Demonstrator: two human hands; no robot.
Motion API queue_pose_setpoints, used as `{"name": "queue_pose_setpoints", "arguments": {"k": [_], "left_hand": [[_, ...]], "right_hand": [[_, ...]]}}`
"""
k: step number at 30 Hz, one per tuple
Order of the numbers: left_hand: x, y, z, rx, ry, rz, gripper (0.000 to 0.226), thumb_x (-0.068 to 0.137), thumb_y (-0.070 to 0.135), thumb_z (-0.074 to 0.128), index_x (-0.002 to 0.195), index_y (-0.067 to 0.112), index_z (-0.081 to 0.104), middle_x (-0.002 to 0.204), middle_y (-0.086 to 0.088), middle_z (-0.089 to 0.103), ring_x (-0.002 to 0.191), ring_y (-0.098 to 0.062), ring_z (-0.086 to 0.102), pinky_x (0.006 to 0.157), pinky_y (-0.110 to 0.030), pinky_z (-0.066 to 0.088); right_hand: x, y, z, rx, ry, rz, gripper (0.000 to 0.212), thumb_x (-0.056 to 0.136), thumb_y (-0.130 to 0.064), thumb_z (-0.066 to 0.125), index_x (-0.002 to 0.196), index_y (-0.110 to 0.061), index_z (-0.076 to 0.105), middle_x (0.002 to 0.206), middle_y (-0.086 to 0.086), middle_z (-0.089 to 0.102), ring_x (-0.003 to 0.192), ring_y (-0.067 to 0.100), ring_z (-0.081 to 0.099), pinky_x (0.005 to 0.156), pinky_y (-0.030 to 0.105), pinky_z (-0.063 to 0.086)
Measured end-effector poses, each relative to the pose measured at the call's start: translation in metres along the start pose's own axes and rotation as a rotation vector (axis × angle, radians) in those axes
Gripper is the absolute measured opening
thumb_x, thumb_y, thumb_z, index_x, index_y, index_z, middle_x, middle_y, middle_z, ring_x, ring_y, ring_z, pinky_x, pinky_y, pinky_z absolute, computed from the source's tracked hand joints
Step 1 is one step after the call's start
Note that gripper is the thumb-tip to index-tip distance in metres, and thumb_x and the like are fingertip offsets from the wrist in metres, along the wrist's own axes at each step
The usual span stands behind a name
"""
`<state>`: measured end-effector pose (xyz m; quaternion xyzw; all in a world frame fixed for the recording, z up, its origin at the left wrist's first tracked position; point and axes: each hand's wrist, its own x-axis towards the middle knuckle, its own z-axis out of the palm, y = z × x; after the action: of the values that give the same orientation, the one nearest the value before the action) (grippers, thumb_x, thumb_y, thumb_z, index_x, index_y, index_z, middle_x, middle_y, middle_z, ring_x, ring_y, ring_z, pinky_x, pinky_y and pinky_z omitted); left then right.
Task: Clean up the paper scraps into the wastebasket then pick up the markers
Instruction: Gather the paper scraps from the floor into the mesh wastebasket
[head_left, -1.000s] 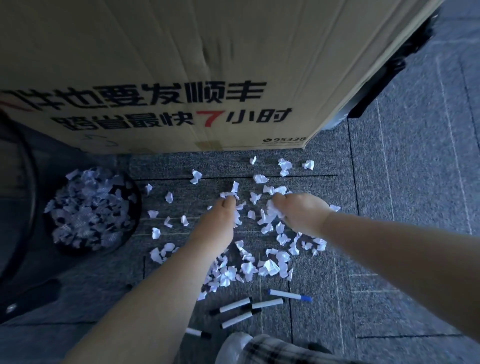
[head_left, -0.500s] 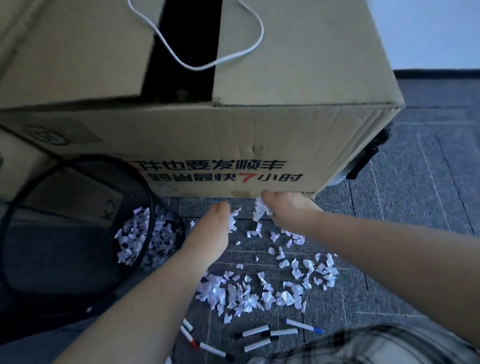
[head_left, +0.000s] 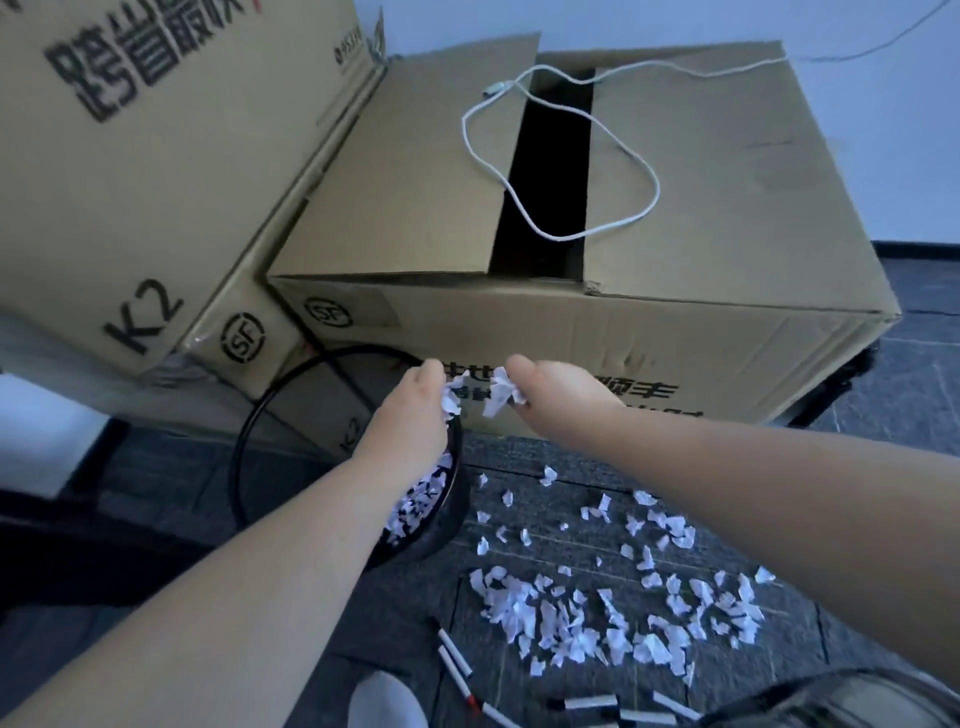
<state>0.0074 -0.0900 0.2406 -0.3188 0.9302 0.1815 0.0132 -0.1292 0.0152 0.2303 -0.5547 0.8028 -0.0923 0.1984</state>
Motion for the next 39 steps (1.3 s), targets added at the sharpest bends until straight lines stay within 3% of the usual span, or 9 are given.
{"name": "queue_pose_setpoints", "arguments": {"k": [5, 11, 14, 18, 20, 23, 27, 39], "left_hand": [[-0.018, -0.053, -0.01, -0.001, -0.01, -0.119, 0.018, 0.085, -0.006, 0.039, 0.086, 0.01, 0.033, 0.076, -0.004, 0.035, 0.066, -0.023, 0.037, 0.057, -0.032, 0.027], [-0.032, -0.1, 0.0, 0.008, -0.006, -0.223, 0.017, 0.087, -0.006, 0.038, 0.086, 0.011, 0.033, 0.078, -0.003, 0.035, 0.065, -0.02, 0.036, 0.051, -0.031, 0.023], [-0.037, -0.114, 0.009, -0.032, -0.013, -0.219, 0.014, 0.087, -0.005, 0.038, 0.087, 0.009, 0.034, 0.091, -0.01, 0.04, 0.076, -0.026, 0.04, 0.064, -0.036, 0.034], [-0.04, -0.131, 0.025, -0.102, 0.01, -0.206, 0.011, 0.089, 0.005, 0.047, 0.097, 0.006, 0.04, 0.108, -0.016, 0.044, 0.094, -0.034, 0.048, 0.073, -0.042, 0.04], [-0.041, -0.137, 0.032, -0.045, -0.04, -0.221, 0.045, 0.091, 0.029, 0.053, 0.127, 0.008, 0.038, 0.13, -0.013, 0.04, 0.116, -0.033, 0.044, 0.085, -0.045, 0.044], [-0.041, -0.14, 0.036, 0.156, -0.134, -0.235, 0.084, 0.085, 0.062, 0.045, 0.147, 0.021, 0.008, 0.156, -0.002, 0.008, 0.142, -0.024, 0.013, 0.109, -0.048, 0.029], [-0.044, -0.138, 0.036, 0.234, -0.185, -0.266, 0.092, 0.079, 0.077, 0.031, 0.147, 0.029, -0.007, 0.157, 0.005, -0.012, 0.145, -0.018, -0.01, 0.116, -0.052, 0.005], [-0.035, -0.078, 0.015, 0.311, -0.124, -0.132, 0.085, 0.08, 0.077, 0.019, 0.146, 0.032, -0.011, 0.157, 0.005, -0.014, 0.144, -0.017, -0.013, 0.116, -0.05, 0.0]], "right_hand": [[0.028, -0.053, 0.013, 0.04, 0.003, -0.091, 0.014, 0.096, -0.014, 0.04, 0.088, -0.01, 0.029, 0.062, 0.001, 0.034, 0.064, 0.026, 0.043, 0.046, 0.031, 0.027], [0.063, -0.09, 0.041, 0.081, 0.009, -0.126, 0.014, 0.094, -0.015, 0.043, 0.088, -0.013, 0.031, 0.066, 0.0, 0.039, 0.07, 0.029, 0.049, 0.057, 0.035, 0.037], [0.074, -0.1, 0.051, 0.101, 0.032, -0.118, 0.014, 0.091, -0.02, 0.05, 0.095, -0.011, 0.04, 0.084, 0.007, 0.05, 0.077, 0.028, 0.051, 0.061, 0.033, 0.038], [0.082, -0.106, 0.069, 0.118, 0.03, -0.147, 0.038, 0.088, -0.027, 0.057, 0.119, -0.011, 0.043, 0.112, 0.011, 0.053, 0.097, 0.033, 0.055, 0.074, 0.038, 0.048], [0.084, -0.104, 0.077, 0.06, -0.018, -0.185, 0.052, 0.087, -0.033, 0.058, 0.133, -0.019, 0.037, 0.127, 0.008, 0.047, 0.112, 0.029, 0.05, 0.086, 0.04, 0.046], [0.082, -0.096, 0.081, -0.051, -0.032, -0.228, 0.068, 0.088, -0.041, 0.057, 0.145, -0.029, 0.023, 0.152, 0.003, 0.024, 0.138, 0.023, 0.025, 0.109, 0.042, 0.028], [0.074, -0.084, 0.079, -0.139, -0.021, -0.236, 0.073, 0.09, -0.052, 0.049, 0.148, -0.034, 0.009, 0.159, -0.003, 0.0, 0.145, 0.016, -0.003, 0.116, 0.04, 0.005], [0.025, -0.037, 0.051, -0.227, 0.018, -0.222, 0.07, 0.09, -0.06, 0.036, 0.148, -0.034, 0.006, 0.159, -0.002, 0.0, 0.145, 0.016, -0.002, 0.118, 0.041, 0.001]]}}
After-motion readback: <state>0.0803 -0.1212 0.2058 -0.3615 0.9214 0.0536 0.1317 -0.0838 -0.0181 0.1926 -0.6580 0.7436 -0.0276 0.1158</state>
